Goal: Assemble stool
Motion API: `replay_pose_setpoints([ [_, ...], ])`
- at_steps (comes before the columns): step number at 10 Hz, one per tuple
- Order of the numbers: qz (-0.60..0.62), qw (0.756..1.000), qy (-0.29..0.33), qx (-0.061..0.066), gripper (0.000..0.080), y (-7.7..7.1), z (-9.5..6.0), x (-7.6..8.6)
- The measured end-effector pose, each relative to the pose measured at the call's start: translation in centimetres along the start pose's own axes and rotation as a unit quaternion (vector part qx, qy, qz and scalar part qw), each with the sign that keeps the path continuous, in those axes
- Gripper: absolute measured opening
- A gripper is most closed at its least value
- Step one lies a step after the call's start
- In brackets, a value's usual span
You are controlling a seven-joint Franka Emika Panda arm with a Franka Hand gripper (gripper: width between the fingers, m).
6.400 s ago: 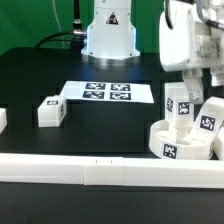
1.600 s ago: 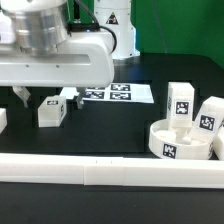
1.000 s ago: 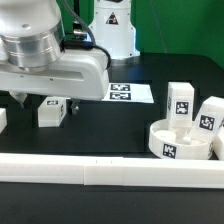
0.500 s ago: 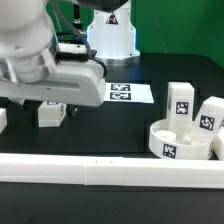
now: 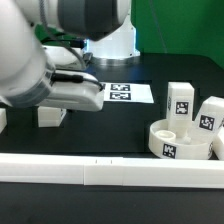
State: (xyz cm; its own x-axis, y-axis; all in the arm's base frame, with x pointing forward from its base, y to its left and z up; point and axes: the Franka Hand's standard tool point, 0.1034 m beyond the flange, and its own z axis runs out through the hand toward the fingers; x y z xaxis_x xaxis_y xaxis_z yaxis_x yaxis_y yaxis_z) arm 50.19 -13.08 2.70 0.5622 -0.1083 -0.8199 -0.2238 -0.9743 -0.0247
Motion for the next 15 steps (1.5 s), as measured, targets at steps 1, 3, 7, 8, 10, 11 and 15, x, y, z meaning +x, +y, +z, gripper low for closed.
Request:
replay_pose_setpoints([
  [1,-0.003,1.0,-0.024,0.002,0.0649,-0.1,0.2,-0.1],
  [3,-0.001,0.998,-0.065,0.007,0.0649,0.4,1.1,0.4],
  [7,0.0,1.0,-0.027,-0.006,0.0397,0.5,1.0,1.3],
  [8,0.0,1.0,-0.027,-0.006,0.0324,0.5,0.9,1.3],
  [10,0.005,1.0,-0.025,-0.007,0.0324,0.3,0.7,1.2],
  [11,0.016,1.0,-0.019,-0.008,0.0324,-0.2,0.0,0.9],
  [15,0.092,0.996,-0.006,-0.003,0.0324,-5.5,-4.4,-3.2],
])
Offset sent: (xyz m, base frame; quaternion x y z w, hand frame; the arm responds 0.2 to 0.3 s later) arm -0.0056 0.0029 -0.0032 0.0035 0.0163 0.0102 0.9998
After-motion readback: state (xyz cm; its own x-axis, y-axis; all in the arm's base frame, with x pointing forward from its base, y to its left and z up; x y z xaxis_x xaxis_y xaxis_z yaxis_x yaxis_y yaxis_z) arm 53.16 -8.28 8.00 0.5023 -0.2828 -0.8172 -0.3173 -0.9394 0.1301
